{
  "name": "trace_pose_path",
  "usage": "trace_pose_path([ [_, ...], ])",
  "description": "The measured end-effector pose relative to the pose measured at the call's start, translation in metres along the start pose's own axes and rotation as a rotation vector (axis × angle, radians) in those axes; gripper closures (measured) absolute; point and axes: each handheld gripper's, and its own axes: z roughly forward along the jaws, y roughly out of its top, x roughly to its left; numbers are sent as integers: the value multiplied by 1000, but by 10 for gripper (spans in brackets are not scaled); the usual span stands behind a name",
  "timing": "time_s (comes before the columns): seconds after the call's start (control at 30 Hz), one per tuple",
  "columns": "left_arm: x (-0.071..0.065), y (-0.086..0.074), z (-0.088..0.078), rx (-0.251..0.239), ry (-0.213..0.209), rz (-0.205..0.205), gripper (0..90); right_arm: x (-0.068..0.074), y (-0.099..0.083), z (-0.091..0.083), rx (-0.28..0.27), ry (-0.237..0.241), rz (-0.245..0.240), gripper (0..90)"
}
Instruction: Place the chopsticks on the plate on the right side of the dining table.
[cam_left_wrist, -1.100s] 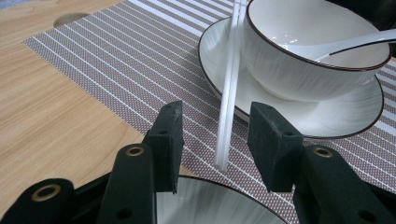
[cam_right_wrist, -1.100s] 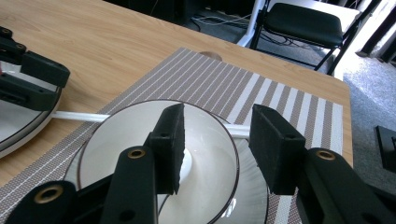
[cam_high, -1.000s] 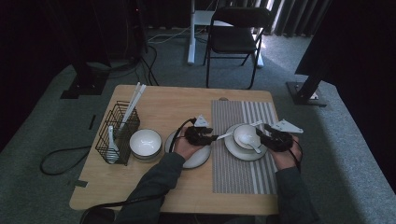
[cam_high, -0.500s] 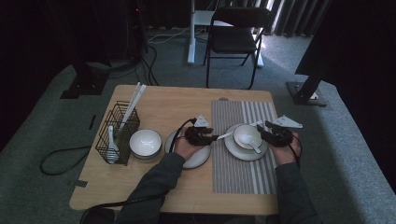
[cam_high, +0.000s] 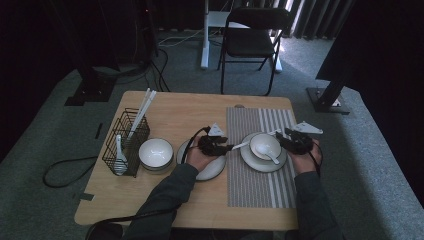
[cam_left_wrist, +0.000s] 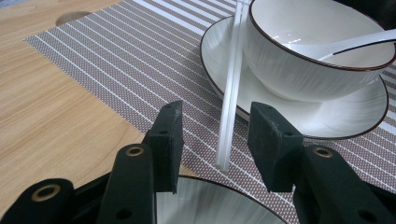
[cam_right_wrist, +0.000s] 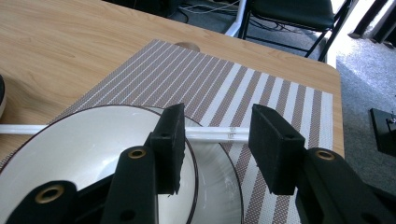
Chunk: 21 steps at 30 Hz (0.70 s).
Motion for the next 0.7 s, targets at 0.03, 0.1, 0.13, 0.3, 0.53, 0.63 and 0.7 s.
trace_pose_path([
  [0.03,0,0,0,-1,0,0,565,-1,0,2,1,-1,4,556],
  [0.1,0,0,0,-1,0,2,565,-2,-1,3,2,-2,5,555],
  [0.13,0,0,0,-2,-2,0,565,-3,-1,5,4,-4,11,555],
  [0.3,-1,0,1,1,-5,4,565,-5,-2,10,10,-3,18,556],
  [0.53,-1,1,1,-2,-5,4,565,-10,-1,17,10,7,56,557],
  [0.63,-1,0,1,-3,-4,3,564,-12,-1,20,12,2,60,557],
  [0.7,-1,0,1,-3,-5,3,564,-13,-1,22,12,-1,65,557],
])
